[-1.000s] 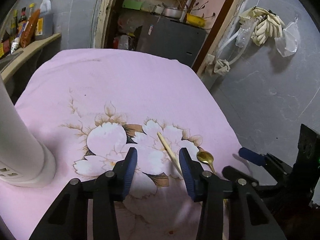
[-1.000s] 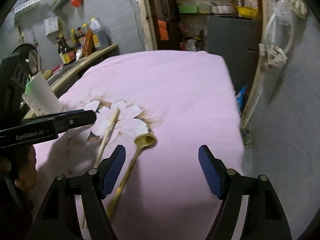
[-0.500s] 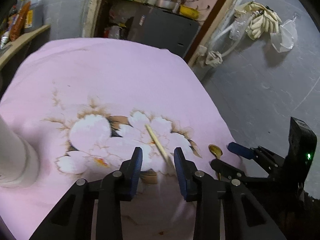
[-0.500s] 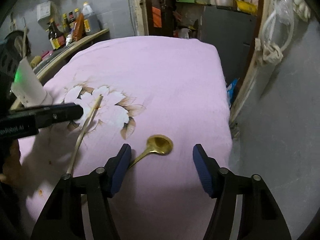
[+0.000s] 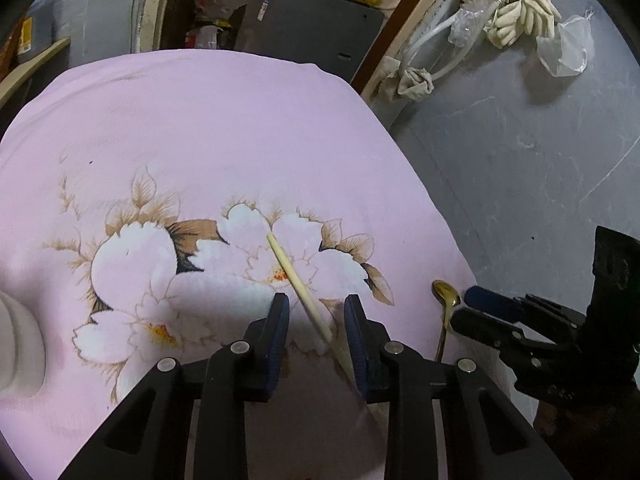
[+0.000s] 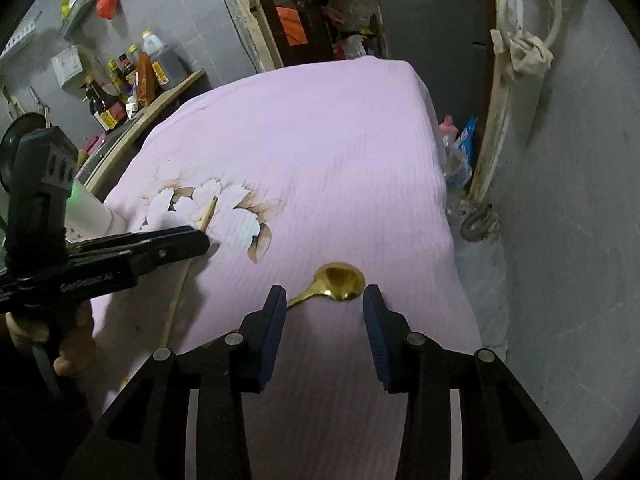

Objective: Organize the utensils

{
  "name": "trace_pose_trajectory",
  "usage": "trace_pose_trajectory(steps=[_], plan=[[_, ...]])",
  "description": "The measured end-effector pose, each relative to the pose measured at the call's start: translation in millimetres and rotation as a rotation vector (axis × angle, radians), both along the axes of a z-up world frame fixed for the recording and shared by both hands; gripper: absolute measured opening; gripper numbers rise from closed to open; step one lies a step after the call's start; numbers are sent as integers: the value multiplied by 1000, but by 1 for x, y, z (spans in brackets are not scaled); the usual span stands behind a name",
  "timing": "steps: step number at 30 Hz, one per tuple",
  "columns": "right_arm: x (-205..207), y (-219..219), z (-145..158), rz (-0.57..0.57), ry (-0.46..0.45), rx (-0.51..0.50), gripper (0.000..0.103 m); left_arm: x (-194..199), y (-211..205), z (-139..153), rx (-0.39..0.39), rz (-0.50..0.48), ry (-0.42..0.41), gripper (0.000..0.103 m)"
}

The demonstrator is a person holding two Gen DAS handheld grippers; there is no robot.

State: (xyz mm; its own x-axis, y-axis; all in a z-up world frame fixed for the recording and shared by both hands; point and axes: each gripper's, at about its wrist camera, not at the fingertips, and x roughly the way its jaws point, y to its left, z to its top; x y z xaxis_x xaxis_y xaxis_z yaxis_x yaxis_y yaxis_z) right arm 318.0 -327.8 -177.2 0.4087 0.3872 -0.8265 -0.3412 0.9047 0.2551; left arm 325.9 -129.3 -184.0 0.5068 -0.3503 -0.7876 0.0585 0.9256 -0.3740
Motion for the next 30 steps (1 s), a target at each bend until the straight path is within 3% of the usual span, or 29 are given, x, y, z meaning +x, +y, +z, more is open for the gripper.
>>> trace_pose_trajectory(steps=[3, 4, 6, 13, 20, 30], plan=[[1, 1, -3, -1, 25, 24, 36, 4, -2, 0, 7, -15, 7, 25], [2, 2, -5, 1, 37, 38, 36, 5, -3, 0, 18, -17, 8, 14], [2, 7, -7, 7, 48, 52, 34, 6, -4, -1, 48, -15, 15, 8], [8, 19, -13, 30, 60, 99, 25, 0, 0, 1, 74, 9, 19, 5], [26, 31, -21, 40, 108, 202, 24, -16, 23, 3, 69, 74, 49, 5], [38, 45, -27, 41, 148, 231, 24, -12, 22, 3, 68, -8, 89, 6]])
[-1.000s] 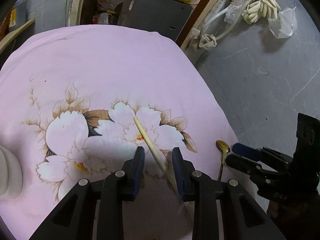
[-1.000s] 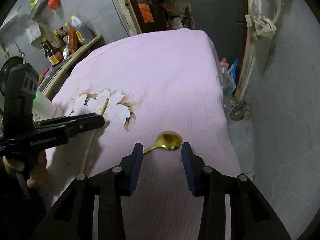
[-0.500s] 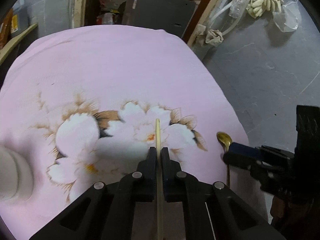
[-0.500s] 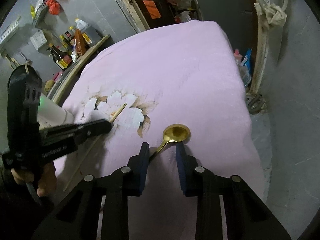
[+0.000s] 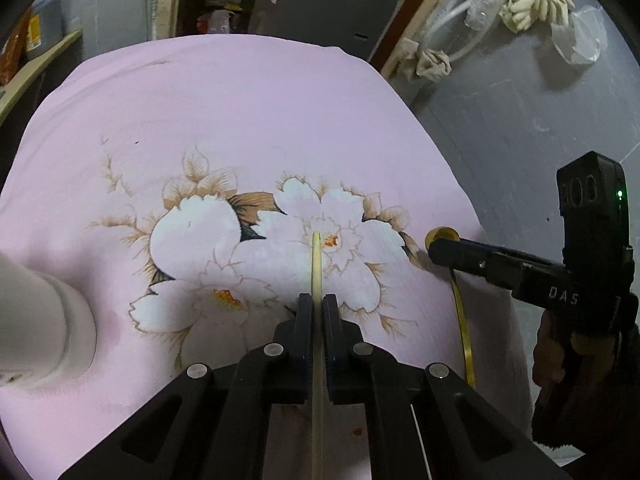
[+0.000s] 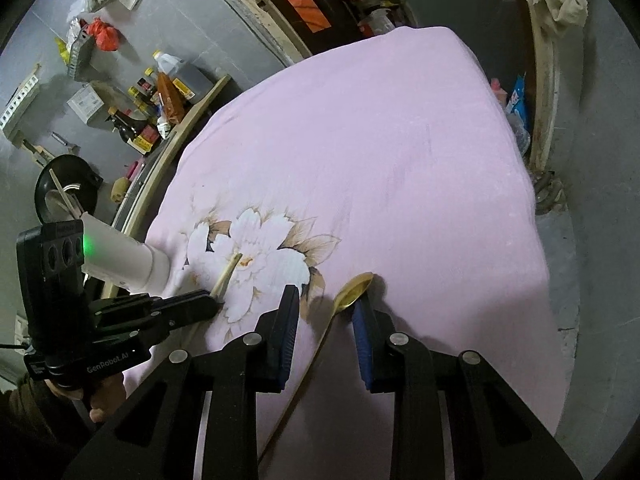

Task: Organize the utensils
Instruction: 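Close the right tool on the gold spoon while the left tool grasps the wooden chopstick, then lift and carry the spoon with the right tool while the left tool carries the chopstick to the holder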

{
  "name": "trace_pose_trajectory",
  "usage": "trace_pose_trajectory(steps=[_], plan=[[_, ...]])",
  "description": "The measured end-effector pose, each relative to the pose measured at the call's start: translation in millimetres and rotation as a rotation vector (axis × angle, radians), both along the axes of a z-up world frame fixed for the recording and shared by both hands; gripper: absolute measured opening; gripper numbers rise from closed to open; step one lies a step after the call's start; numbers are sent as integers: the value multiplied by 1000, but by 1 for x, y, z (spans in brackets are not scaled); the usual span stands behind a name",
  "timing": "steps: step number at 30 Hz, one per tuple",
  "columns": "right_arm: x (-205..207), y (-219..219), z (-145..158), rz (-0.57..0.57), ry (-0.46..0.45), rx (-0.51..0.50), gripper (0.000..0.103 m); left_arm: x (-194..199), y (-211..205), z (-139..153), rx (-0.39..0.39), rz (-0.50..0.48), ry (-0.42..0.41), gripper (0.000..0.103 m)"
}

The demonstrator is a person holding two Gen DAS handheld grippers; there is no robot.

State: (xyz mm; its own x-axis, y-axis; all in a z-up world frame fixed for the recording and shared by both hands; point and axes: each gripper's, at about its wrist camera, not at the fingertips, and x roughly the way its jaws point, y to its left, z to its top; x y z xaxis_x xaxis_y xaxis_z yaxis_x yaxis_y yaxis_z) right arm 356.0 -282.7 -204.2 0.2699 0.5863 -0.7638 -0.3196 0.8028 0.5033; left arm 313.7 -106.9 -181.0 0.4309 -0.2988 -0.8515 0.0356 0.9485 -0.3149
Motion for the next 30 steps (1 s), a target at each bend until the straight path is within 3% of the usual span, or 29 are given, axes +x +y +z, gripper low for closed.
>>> trace_pose_trajectory(steps=[7, 12, 15, 20, 30], plan=[[-1, -1, 0, -17, -32, -30, 20, 1, -6, 2, -1, -31, -4, 16], [-5, -5, -1, -49, -86, -54, 12, 1, -12, 2, 37, -33, -17, 15], [-7, -7, 1, -62, -114, -62, 11, 2, -15, 2, 74, -29, -23, 8], [-12, -9, 9, -59, -171, -65, 6, -2, -11, 3, 67, 24, -37, 5], [-32, -16, 58, -89, -348, -4, 3, -43, 16, 47, -81, 196, -269, 5]])
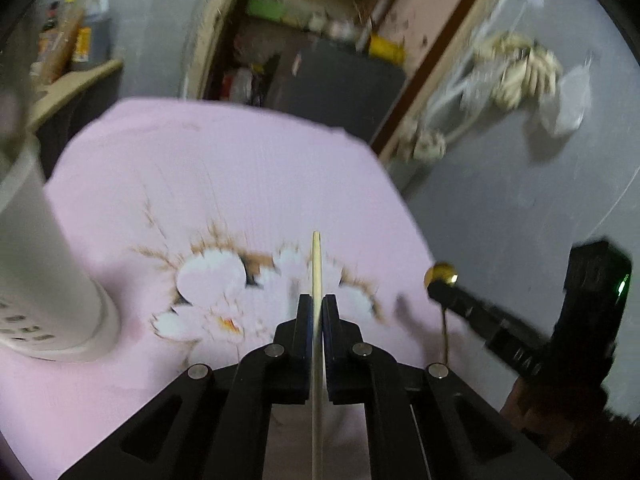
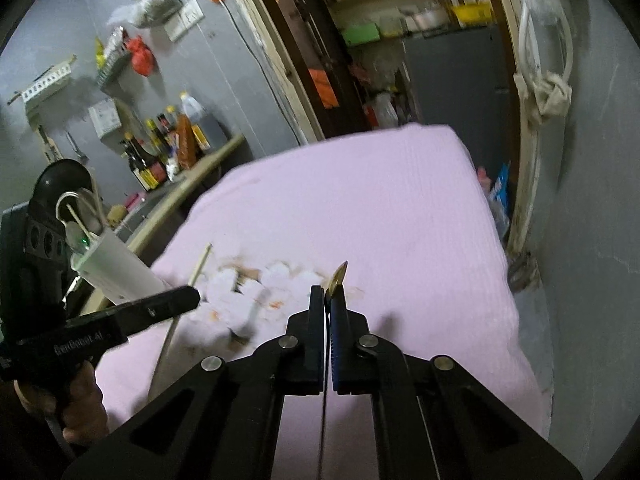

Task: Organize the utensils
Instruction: 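Lift and carry the spoon with the right tool while the left tool carries the chopstick to the holder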

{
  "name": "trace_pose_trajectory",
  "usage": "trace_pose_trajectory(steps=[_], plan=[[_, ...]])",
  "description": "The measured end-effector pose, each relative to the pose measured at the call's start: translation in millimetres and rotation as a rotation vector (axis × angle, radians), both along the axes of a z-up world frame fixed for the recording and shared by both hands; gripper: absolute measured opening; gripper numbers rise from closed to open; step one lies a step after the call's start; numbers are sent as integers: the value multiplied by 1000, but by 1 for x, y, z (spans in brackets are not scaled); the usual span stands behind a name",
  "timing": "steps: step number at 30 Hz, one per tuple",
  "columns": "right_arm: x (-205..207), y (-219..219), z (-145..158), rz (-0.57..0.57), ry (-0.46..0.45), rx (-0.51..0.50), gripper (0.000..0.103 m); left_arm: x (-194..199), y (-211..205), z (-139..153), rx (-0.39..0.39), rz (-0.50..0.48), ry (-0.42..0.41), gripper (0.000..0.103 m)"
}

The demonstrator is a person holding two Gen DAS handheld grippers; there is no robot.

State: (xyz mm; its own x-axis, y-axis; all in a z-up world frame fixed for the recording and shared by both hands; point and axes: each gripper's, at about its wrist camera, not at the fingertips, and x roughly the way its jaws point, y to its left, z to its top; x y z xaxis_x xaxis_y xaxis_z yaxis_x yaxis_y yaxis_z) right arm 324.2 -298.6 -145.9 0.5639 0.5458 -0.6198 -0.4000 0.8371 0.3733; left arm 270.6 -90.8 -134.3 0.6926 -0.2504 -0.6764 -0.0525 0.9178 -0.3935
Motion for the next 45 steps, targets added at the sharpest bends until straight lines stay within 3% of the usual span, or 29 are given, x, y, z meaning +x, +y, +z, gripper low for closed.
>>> trace_pose_trajectory(steps=[15, 22, 28, 36, 45], plan=[[-33, 58, 103, 25, -273, 134, 3, -51, 68, 89, -21, 138, -263, 5], [-45, 115, 153, 61, -385, 208, 3, -68, 135, 134, -1, 235, -396, 5], [-47, 174, 183, 94, -472, 281, 3, -71, 199, 149, -5, 367, -480, 5], [-39, 234, 173, 64, -485, 300, 3, -66, 251, 142, -5, 537, -551, 5], [-42, 263, 139, -1, -519, 241, 3, -69, 251, 111, 74, 631, -572, 5]])
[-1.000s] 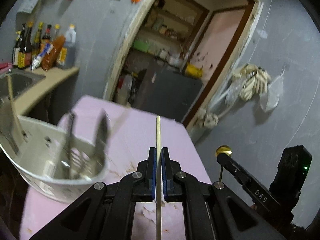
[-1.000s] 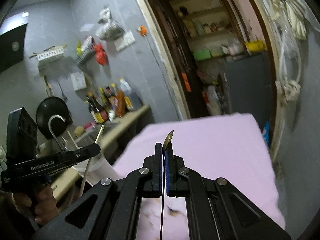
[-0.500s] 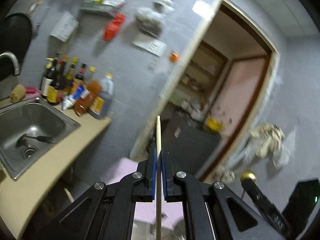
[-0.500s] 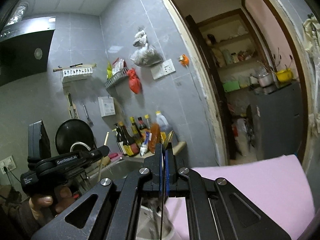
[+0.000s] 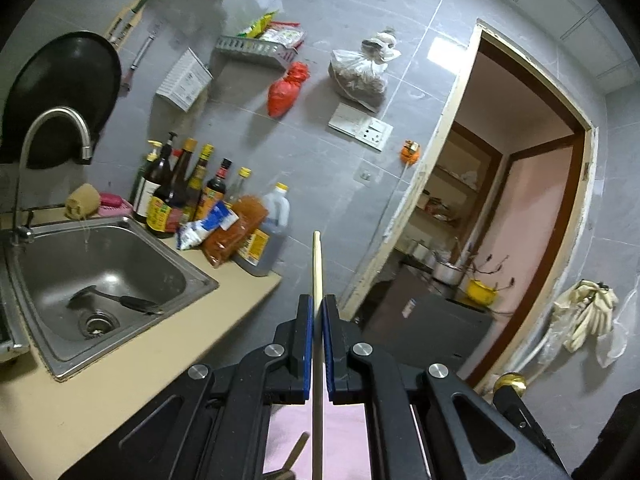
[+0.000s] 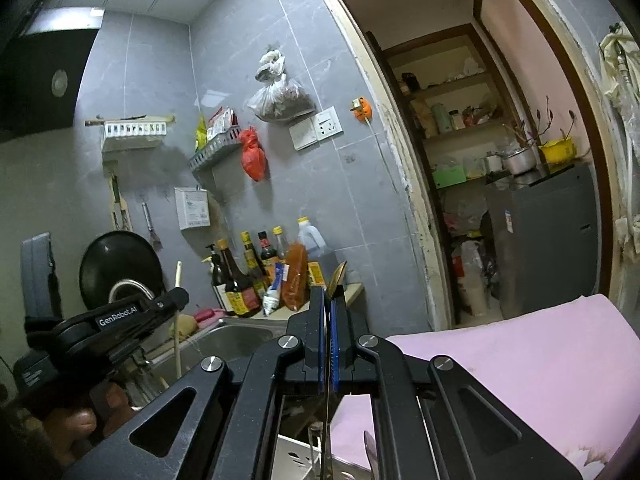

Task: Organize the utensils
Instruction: 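Lift and carry the spoon with the right tool while the left tool carries the chopstick to the holder, then lower the spoon into the holder with the right tool while the left tool drops the chopstick inside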

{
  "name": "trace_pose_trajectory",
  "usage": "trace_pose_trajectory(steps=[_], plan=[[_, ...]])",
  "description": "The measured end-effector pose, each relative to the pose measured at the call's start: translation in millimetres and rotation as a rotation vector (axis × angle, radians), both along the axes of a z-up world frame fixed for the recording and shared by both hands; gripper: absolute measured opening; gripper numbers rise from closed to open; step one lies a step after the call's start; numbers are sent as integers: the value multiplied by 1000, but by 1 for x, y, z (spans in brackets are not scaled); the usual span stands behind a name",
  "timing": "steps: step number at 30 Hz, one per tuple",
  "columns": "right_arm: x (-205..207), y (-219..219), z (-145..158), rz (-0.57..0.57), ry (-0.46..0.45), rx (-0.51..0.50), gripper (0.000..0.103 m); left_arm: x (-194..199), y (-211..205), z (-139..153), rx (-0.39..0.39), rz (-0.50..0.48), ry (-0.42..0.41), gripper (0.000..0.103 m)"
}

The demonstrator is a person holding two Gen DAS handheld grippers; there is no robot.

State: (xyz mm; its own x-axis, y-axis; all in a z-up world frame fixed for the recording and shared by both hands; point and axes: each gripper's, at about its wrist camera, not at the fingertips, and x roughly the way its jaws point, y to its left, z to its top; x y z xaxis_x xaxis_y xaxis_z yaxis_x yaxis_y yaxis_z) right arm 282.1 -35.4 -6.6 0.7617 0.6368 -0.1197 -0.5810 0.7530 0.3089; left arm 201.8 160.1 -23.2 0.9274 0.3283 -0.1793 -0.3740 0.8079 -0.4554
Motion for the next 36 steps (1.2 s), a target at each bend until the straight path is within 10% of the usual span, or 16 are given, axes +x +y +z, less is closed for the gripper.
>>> trace_pose_trajectory(steps=[13, 36], plan=[[-19, 8, -20, -36, -93, -89, 3, -18, -14, -18, 60, 88, -104, 5], [-36, -16, -29, -6, -59, -127, 3, -20, -44, -36, 199, 38, -13, 5]])
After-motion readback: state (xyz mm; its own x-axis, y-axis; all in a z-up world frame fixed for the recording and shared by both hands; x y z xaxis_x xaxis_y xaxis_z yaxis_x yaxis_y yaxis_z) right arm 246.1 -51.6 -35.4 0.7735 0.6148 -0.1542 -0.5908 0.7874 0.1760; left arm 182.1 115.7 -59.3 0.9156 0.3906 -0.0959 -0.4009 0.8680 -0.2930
